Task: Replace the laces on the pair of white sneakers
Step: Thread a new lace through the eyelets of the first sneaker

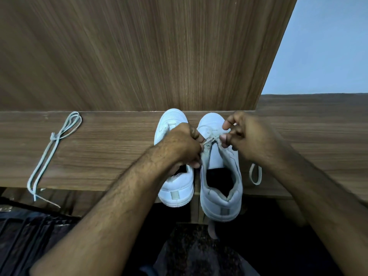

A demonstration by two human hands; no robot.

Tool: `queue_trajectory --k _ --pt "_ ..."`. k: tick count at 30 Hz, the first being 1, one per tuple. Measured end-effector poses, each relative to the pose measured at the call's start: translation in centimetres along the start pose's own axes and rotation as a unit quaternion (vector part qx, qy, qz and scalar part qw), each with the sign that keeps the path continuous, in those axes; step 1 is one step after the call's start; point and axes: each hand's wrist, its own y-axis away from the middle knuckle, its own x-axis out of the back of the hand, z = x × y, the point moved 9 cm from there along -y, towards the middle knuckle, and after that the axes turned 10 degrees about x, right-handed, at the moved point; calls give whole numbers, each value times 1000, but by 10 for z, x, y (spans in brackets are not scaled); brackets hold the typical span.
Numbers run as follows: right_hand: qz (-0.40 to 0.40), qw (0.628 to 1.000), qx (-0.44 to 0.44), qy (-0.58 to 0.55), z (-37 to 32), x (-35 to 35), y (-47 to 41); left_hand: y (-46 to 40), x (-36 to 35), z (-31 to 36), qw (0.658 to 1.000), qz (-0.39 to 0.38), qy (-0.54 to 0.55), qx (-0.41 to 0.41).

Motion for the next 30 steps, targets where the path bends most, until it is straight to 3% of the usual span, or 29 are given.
queue_trajectory --k 8,14,21,30 --pt "42 999 16 -14 0 8 2 -2 -8 1 999 -24 29 -1" --pt "-5 999 38 -16 -11 -6 -1 0 -11 -1 997 -51 58 15" --pt "1 986 62 152 -24 1 0 4 -13 3 997 -37 64 4" --pt "-43 973 56 218 -30 -2 4 3 -13 4 998 -38 48 4"
